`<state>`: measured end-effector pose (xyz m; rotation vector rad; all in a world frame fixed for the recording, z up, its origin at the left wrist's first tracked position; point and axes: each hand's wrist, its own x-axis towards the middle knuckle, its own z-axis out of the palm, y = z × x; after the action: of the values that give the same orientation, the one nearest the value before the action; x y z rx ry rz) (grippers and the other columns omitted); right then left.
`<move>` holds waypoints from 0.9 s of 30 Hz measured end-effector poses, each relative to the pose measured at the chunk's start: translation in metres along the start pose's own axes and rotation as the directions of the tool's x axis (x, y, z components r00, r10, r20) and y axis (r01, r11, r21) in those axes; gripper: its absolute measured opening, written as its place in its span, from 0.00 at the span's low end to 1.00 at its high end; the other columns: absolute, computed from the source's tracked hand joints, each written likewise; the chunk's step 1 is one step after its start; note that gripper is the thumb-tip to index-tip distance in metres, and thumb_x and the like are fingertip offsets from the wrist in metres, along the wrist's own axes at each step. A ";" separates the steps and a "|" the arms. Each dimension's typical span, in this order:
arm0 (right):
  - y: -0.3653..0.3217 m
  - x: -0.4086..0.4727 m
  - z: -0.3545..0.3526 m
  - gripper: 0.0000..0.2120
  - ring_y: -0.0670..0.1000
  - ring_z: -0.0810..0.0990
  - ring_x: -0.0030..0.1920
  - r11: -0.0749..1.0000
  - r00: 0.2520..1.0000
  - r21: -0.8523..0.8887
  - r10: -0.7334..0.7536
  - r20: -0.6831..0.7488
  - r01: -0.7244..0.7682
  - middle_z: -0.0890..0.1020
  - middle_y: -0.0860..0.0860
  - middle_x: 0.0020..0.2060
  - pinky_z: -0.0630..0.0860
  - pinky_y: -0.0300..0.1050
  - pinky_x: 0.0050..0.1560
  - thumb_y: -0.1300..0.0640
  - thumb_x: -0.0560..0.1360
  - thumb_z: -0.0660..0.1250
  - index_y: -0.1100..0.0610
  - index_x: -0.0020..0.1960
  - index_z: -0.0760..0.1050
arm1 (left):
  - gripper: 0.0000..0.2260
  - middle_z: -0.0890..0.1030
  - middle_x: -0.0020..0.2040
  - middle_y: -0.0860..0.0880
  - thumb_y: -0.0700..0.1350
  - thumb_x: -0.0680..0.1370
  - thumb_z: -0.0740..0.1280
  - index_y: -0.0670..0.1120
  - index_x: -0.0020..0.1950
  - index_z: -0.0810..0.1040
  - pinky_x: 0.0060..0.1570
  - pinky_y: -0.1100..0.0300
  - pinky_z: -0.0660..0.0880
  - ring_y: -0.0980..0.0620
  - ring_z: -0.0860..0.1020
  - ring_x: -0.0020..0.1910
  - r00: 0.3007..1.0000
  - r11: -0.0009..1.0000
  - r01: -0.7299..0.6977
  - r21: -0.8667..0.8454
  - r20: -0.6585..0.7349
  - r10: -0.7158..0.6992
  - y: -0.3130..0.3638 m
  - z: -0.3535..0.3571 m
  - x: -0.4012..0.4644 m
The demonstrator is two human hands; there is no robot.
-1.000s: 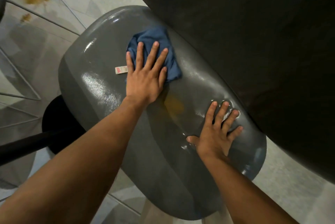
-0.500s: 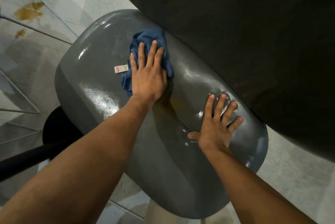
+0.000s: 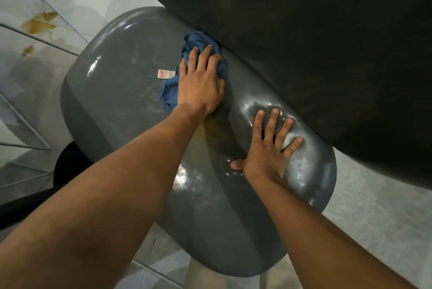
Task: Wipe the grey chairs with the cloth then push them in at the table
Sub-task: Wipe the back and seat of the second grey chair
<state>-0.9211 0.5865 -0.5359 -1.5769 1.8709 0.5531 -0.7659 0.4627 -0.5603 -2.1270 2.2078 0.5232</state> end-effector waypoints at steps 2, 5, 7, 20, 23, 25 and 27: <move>0.001 0.000 0.001 0.67 0.67 0.26 0.76 1.000 1.000 0.003 -0.003 -0.012 0.003 0.25 0.57 0.76 0.35 0.75 0.73 0.34 0.67 0.75 0.52 0.78 0.24 | 0.24 0.57 0.83 0.48 0.49 0.83 0.58 0.49 0.79 0.64 0.80 0.40 0.50 0.41 0.51 0.83 0.996 0.996 -0.082 0.042 0.022 0.081 -0.008 -0.001 -0.003; 0.001 0.000 0.002 0.68 0.66 0.27 0.76 1.000 1.000 0.006 -0.004 -0.023 0.004 0.25 0.56 0.77 0.35 0.75 0.73 0.34 0.66 0.76 0.52 0.79 0.25 | 0.23 0.57 0.83 0.49 0.51 0.84 0.57 0.50 0.80 0.63 0.80 0.42 0.51 0.41 0.52 0.82 0.984 0.981 -0.172 0.093 0.065 0.167 -0.019 -0.006 -0.006; 0.002 0.000 0.003 0.68 0.66 0.26 0.76 1.000 1.000 0.009 -0.002 -0.026 0.002 0.25 0.56 0.77 0.36 0.75 0.73 0.34 0.66 0.76 0.52 0.79 0.25 | 0.23 0.57 0.83 0.50 0.51 0.84 0.58 0.50 0.80 0.63 0.80 0.42 0.52 0.42 0.52 0.82 0.980 0.977 -0.192 0.095 0.071 0.186 -0.018 -0.005 -0.011; 0.004 0.000 0.002 0.70 0.64 0.26 0.77 0.999 0.999 0.037 -0.005 -0.035 0.006 0.25 0.53 0.77 0.34 0.74 0.73 0.35 0.63 0.79 0.50 0.79 0.26 | 0.22 0.61 0.82 0.50 0.48 0.82 0.61 0.50 0.77 0.67 0.79 0.39 0.53 0.42 0.52 0.83 0.996 0.995 -0.087 -0.057 -0.016 0.086 -0.033 0.020 -0.080; 0.008 -0.001 0.004 0.70 0.63 0.26 0.77 0.998 0.998 0.052 -0.022 -0.066 0.026 0.26 0.52 0.78 0.34 0.73 0.74 0.34 0.62 0.78 0.49 0.80 0.28 | 0.23 0.59 0.83 0.52 0.46 0.82 0.62 0.51 0.77 0.67 0.80 0.39 0.51 0.43 0.49 0.83 0.993 0.987 0.094 -0.127 -0.062 -0.103 -0.021 0.032 -0.113; 0.011 -0.002 0.004 0.69 0.63 0.27 0.77 0.998 0.996 0.054 -0.040 -0.076 0.044 0.27 0.52 0.78 0.34 0.72 0.74 0.33 0.63 0.77 0.49 0.80 0.28 | 0.24 0.56 0.84 0.52 0.45 0.82 0.60 0.53 0.79 0.64 0.80 0.38 0.48 0.44 0.47 0.83 0.974 0.965 0.203 -0.163 -0.062 -0.216 -0.007 0.042 -0.135; 0.017 -0.005 0.005 0.67 0.62 0.27 0.78 0.996 0.994 0.048 -0.066 -0.092 0.070 0.28 0.52 0.78 0.34 0.70 0.75 0.31 0.64 0.75 0.49 0.81 0.30 | 0.27 0.52 0.84 0.52 0.45 0.82 0.59 0.53 0.81 0.60 0.80 0.38 0.44 0.43 0.44 0.83 0.961 0.950 0.260 -0.173 -0.049 -0.272 0.005 0.050 -0.148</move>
<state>-0.9362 0.5966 -0.5373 -1.6498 1.8744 0.4064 -0.7720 0.6189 -0.5690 -2.5151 1.9226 0.6398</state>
